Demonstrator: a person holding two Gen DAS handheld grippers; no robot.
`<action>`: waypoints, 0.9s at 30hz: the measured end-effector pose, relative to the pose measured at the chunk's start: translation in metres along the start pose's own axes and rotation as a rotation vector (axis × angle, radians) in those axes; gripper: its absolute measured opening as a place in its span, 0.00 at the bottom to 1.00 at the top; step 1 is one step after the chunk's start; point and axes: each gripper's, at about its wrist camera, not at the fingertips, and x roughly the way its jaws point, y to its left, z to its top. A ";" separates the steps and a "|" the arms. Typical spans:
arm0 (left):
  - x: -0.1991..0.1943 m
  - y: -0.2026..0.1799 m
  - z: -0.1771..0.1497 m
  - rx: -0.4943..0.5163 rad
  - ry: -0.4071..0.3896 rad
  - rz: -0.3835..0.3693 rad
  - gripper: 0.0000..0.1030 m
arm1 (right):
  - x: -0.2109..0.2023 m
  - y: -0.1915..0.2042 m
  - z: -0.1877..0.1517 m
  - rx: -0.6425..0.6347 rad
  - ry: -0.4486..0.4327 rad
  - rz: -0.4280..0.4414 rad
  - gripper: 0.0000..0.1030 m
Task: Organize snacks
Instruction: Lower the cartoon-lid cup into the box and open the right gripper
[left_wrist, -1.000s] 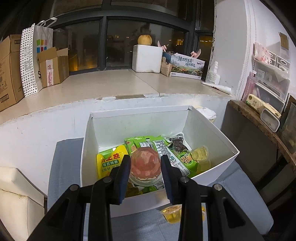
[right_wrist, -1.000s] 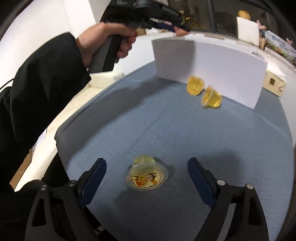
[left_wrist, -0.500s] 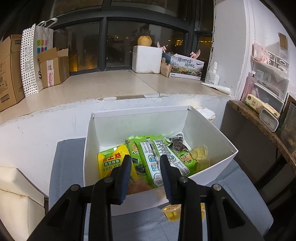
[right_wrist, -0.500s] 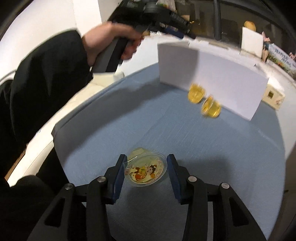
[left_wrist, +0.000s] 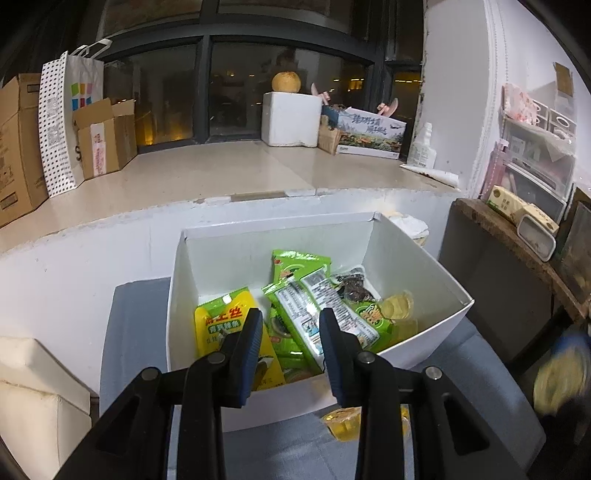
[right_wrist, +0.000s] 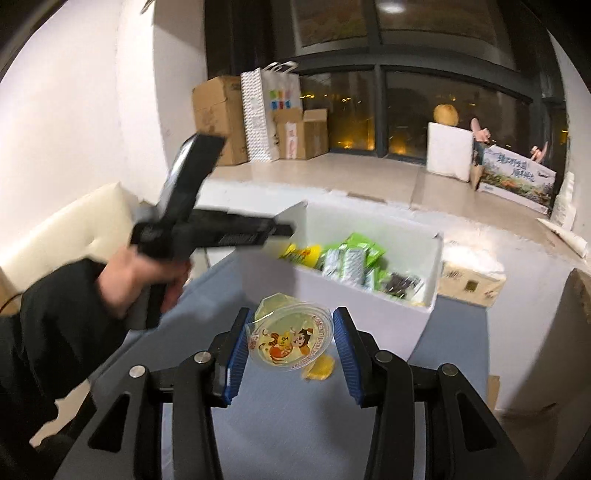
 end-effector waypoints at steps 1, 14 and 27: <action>0.000 0.001 -0.001 -0.009 0.009 0.001 0.38 | 0.007 -0.008 0.007 0.019 -0.004 0.001 0.47; -0.057 -0.009 -0.064 -0.058 0.009 0.023 1.00 | 0.117 -0.080 0.040 0.179 0.098 -0.095 0.47; -0.086 -0.010 -0.090 -0.114 0.008 0.015 1.00 | 0.125 -0.097 0.030 0.281 0.113 -0.159 0.88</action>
